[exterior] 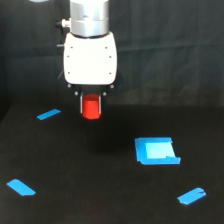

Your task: Pick up the red object from the table

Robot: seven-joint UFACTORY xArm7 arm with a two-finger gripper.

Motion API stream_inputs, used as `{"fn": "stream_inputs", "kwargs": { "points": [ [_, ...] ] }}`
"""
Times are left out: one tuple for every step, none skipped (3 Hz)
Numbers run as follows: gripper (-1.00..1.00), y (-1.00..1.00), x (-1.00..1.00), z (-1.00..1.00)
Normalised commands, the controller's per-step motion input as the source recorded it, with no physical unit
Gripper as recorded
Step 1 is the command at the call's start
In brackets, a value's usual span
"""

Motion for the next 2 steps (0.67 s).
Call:
{"fn": "stream_inputs", "kwargs": {
  "points": [
    [-1.0, -0.08, 0.06, -0.02],
    [-1.0, 0.0, 0.03, 0.04]
  ]
}}
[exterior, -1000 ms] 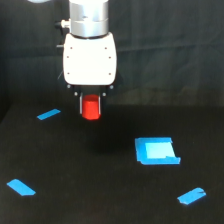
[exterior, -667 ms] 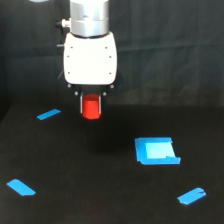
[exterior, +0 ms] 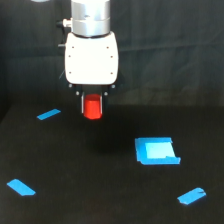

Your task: Pick up the red object from the table

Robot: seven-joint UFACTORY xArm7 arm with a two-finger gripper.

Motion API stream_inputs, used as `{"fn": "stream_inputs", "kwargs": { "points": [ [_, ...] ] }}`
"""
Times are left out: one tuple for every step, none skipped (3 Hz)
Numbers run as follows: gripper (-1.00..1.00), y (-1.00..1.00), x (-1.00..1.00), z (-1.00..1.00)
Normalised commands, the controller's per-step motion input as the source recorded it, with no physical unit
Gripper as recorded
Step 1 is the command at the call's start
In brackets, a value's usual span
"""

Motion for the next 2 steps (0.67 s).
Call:
{"fn": "stream_inputs", "kwargs": {
  "points": [
    [-0.97, 0.09, 0.05, -0.06],
    [-1.0, 0.07, -0.03, 0.08]
  ]
}}
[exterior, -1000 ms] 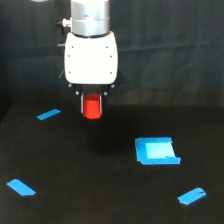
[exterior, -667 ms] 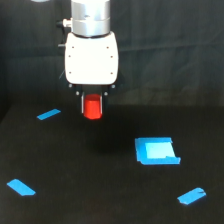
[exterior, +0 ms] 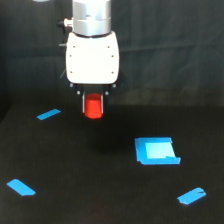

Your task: Pick up the red object from the table

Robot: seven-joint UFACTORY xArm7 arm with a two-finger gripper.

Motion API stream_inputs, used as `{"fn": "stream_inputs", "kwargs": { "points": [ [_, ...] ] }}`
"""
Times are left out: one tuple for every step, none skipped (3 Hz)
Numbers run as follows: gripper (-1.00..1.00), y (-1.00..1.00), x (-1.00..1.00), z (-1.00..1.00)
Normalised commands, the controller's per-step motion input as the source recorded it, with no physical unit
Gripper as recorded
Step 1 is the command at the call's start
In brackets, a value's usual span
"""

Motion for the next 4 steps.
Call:
{"fn": "stream_inputs", "kwargs": {
  "points": [
    [-1.0, -0.08, 0.08, -0.02],
    [-0.94, -0.04, 0.05, 0.0],
    [-0.9, -0.02, -0.07, 0.14],
    [-1.0, 0.14, 0.14, -0.04]
  ]
}}
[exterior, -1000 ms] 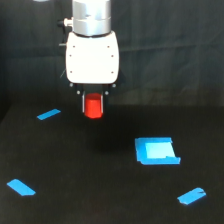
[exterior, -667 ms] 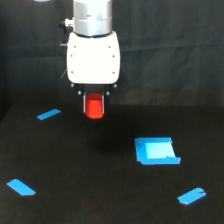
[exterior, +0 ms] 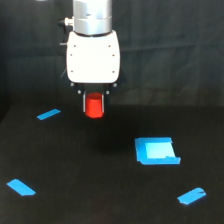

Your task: Pick up the red object from the table

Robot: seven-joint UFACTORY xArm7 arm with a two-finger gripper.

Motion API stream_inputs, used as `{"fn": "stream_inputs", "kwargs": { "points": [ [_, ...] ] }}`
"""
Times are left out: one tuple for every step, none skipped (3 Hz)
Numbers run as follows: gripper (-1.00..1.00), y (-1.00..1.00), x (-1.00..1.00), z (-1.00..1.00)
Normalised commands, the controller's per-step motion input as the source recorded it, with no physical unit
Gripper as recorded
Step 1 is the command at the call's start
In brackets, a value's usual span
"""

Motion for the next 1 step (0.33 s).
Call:
{"fn": "stream_inputs", "kwargs": {
  "points": [
    [-1.0, -0.04, 0.11, 0.05]
  ]
}}
